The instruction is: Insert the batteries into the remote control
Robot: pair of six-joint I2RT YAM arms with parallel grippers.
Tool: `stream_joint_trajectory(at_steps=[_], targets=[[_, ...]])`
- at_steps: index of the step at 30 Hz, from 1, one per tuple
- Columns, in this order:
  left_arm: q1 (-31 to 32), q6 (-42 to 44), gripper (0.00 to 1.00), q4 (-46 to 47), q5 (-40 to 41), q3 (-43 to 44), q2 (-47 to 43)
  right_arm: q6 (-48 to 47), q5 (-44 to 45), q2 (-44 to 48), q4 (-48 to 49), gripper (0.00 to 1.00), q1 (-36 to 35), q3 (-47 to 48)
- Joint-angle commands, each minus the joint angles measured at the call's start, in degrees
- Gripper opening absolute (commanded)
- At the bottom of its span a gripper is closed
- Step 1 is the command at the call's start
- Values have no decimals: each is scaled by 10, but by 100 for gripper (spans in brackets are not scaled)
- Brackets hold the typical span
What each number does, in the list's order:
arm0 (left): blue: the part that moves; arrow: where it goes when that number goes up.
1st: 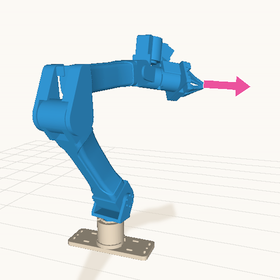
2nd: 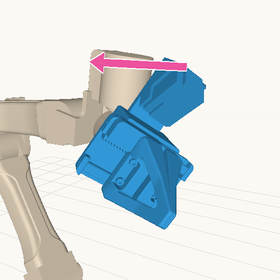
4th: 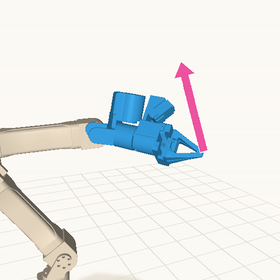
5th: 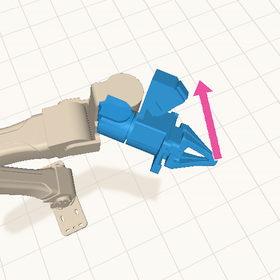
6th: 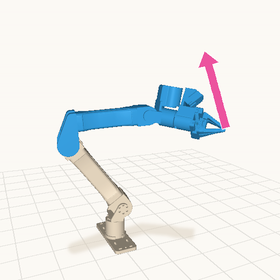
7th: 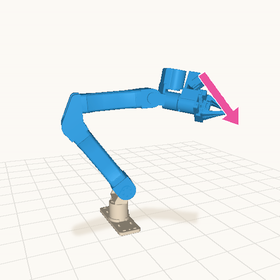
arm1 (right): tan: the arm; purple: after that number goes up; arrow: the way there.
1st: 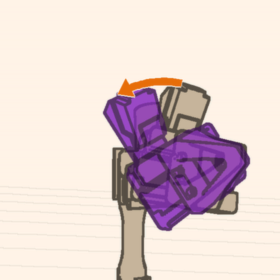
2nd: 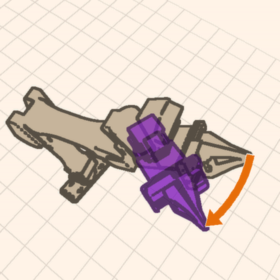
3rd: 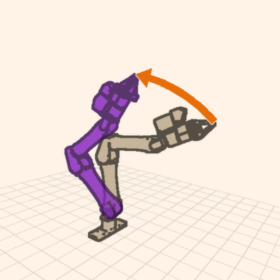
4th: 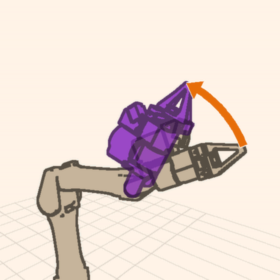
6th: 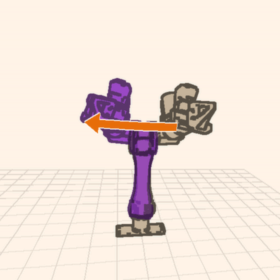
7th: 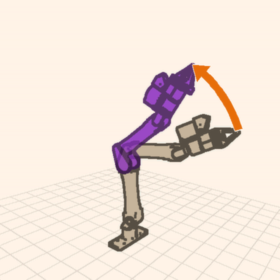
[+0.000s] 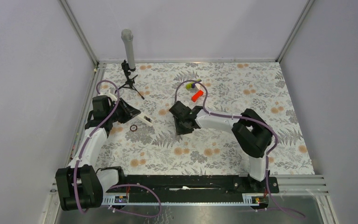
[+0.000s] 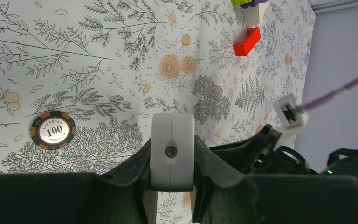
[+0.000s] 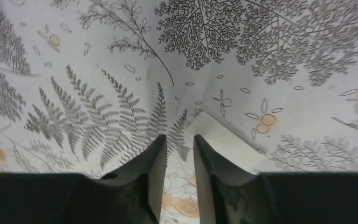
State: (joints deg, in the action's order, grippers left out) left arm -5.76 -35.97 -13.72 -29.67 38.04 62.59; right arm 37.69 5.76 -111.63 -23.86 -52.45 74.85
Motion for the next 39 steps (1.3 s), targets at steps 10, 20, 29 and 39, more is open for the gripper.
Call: stream_joint_trajectory(at_steps=[10, 20, 29, 39], targets=[[-7, 3, 0, 33, -16, 12, -4, -422, -63, 132, 12, 86, -2, -86], [-7, 2, 0, 37, -19, 7, -7, -515, -50, 40, -92, 79, 0, -14], [-7, 2, 0, 40, -22, 5, -10, -542, -94, -16, -124, 75, 23, 28], [-8, 4, 0, 40, -27, 6, -8, -546, -130, -54, -133, 39, 36, 44]])
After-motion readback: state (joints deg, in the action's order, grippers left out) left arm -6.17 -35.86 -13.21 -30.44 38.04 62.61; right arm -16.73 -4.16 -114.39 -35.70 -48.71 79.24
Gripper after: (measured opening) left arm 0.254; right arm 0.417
